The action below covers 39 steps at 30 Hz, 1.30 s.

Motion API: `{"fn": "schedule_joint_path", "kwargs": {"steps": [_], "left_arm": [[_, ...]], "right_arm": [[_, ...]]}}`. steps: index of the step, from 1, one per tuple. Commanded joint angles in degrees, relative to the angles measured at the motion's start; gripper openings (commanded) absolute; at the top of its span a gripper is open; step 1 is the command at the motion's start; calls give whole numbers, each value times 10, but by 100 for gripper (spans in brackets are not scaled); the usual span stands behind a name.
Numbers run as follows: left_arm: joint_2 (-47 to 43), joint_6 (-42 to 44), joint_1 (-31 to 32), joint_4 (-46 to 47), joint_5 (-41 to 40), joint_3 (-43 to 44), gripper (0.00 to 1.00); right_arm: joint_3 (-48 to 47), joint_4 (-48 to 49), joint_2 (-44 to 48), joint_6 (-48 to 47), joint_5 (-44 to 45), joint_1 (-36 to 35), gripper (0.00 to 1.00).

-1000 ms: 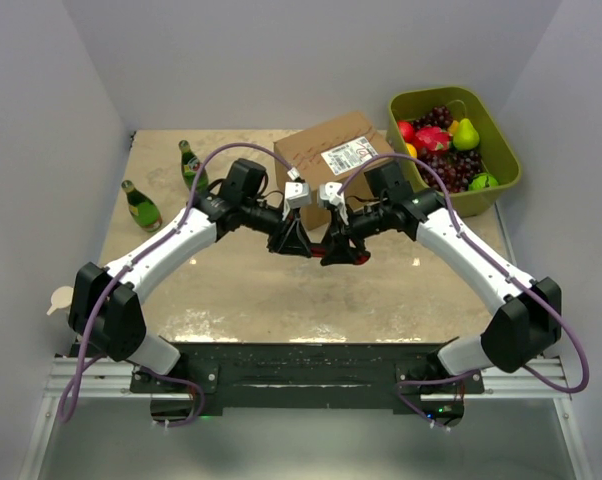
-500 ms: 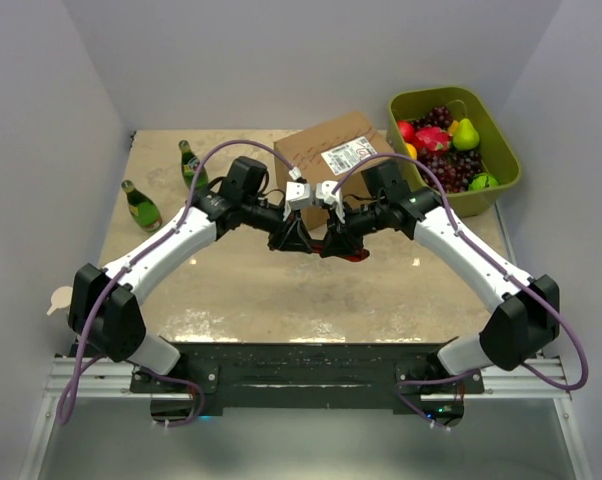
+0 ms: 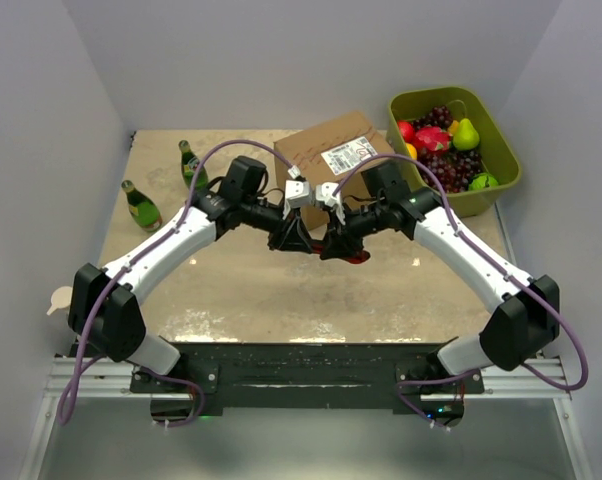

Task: Unpack the express box
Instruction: Pick up the knife from the center of the board, then move the express box to the center of the board.

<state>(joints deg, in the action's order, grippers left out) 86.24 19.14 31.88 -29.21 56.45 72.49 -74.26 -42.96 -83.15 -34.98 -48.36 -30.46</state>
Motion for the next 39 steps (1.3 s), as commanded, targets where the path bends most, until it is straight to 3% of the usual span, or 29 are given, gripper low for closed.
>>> {"fn": "schedule_joint_path", "kwargs": {"steps": [1,3,7,10,13,16,19,21,22,23,25,28,33,39], "left_arm": [[-21,-29,-7,43,60,10,0],[-22,-27,-8,40,58,10,0],[-23,-29,-10,41,58,6,0],[-23,-27,-11,41,58,5,0],[-23,-27,-11,43,56,8,0],[-21,-31,-14,48,59,10,0],[-21,-32,-15,43,42,10,0],[-26,-24,-23,34,9,12,32],[-31,-13,-26,23,0,17,40],[-34,-10,-36,20,-9,20,57],[-38,-3,-50,15,-24,29,67],[-41,-10,-76,20,-24,35,70],[-45,-11,-88,22,-48,46,71],[-43,-24,-95,45,-82,42,71]], "right_arm": [[5,-13,-5,-54,-48,-11,37],[5,-13,-10,-58,-45,-14,44],[-2,-5,-19,-54,-49,-14,46],[-6,4,-25,-42,-49,-16,36],[-7,2,-35,-43,-39,-20,14],[-4,0,-38,-44,-33,-21,0],[5,18,-28,-9,-23,-21,0],[0,8,-18,3,-8,-10,0],[-4,2,-14,10,18,-9,0],[-11,-9,-14,11,26,-6,0],[-30,-51,-17,2,46,0,0],[-37,-79,-11,-17,55,0,0],[-40,-48,-5,47,131,0,0],[-88,-106,3,-25,205,0,0]]}}
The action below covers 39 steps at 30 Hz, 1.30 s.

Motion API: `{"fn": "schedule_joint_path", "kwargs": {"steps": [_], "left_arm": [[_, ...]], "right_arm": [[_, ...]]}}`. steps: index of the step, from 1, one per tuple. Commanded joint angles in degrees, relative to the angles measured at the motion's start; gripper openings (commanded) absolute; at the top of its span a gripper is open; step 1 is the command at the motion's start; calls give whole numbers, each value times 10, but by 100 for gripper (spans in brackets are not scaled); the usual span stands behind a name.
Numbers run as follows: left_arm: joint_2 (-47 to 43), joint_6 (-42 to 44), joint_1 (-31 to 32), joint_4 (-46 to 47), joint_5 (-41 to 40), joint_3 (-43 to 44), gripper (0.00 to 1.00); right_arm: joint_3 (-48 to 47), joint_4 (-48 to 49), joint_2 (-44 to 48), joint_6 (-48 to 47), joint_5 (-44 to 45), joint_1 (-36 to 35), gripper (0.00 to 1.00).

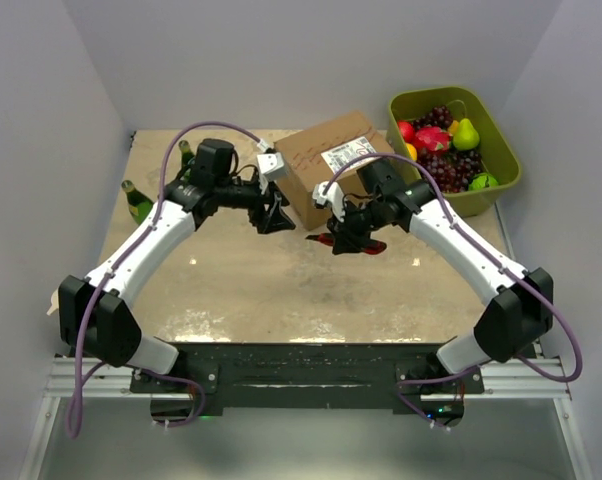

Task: Unpack the express box
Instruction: Move the express box to the center of the board.

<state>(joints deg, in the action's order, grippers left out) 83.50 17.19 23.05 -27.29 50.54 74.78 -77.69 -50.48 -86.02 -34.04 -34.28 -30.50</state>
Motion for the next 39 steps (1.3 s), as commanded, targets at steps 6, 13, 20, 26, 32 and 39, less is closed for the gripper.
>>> {"fn": "schedule_joint_path", "kwargs": {"steps": [6,13,20,26,32,39], "left_arm": [[-5,-22,-6,47,-59,32,81],[77,-103,-7,133,-199,141,84],[224,-222,8,249,-274,263,100],[364,-197,24,285,-303,379,100],[425,-228,26,301,-242,405,100],[439,-175,10,219,-121,354,69]], "right_arm": [[-78,-31,37,-26,75,16,0],[-196,-23,-19,76,14,158,0],[-228,73,-28,180,0,247,0],[-174,117,-5,219,5,254,0],[-142,117,13,215,8,271,0],[-151,105,-2,200,-6,290,0]]}}
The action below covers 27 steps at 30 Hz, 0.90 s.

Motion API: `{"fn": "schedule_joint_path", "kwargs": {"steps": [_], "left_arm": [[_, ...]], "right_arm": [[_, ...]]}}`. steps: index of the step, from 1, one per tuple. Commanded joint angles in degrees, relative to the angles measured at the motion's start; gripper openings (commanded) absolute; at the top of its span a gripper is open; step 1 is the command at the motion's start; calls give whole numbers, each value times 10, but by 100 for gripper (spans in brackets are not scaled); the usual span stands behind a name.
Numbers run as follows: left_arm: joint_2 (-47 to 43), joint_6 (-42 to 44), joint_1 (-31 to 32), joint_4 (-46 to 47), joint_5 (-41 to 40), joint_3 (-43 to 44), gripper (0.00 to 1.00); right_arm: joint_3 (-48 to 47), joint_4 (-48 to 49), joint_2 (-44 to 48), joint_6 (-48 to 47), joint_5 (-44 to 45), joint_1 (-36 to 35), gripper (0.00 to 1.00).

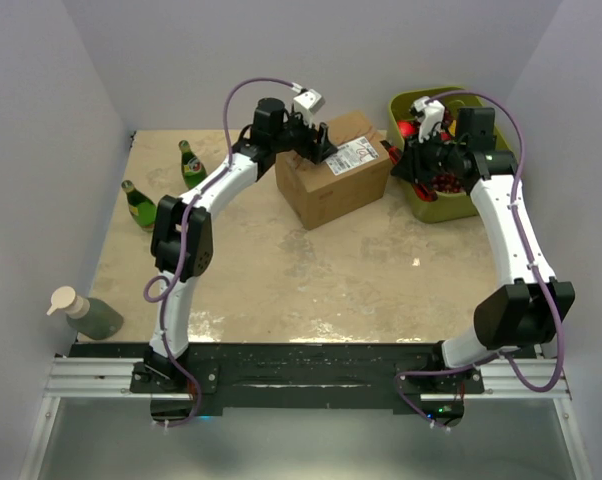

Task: Unpack the express box
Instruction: Move the express box to the center of the board.

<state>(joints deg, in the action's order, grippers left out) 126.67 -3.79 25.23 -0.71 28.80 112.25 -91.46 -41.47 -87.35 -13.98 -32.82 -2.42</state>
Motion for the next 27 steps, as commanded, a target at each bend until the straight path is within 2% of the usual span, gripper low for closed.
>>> {"fn": "schedule_joint_path", "kwargs": {"steps": [1,3,5,10,11,13,14,15,18,19,20,27], "left_arm": [[5,63,-21,-58,107,-31,64],[11,133,-27,-129,120,-30,47],[5,193,-37,-180,147,-42,45],[-56,264,-56,-174,204,-140,45],[-70,292,-56,-195,203,-141,49],[-91,287,-55,-185,185,-158,59],[-132,247,-55,-116,180,-178,85],[-156,232,-53,-77,175,-200,98],[-239,195,-32,25,81,-273,100],[-254,180,-29,33,32,-294,100],[-277,143,-29,34,15,-304,100],[-377,130,-29,-12,-17,-419,100]], "right_arm": [[-14,15,11,-4,-20,9,0],[-15,20,8,-6,-14,9,0],[-17,37,-1,-5,-6,9,0],[-68,85,-69,13,47,10,0],[-92,102,-97,13,54,10,0],[-108,133,-121,28,77,9,0],[-122,171,-134,39,85,9,0],[-131,186,-162,46,99,10,0],[-185,223,-232,76,120,9,0],[-198,228,-247,90,119,9,0],[-222,243,-261,96,115,9,0],[-298,306,-357,124,98,0,0]]}}
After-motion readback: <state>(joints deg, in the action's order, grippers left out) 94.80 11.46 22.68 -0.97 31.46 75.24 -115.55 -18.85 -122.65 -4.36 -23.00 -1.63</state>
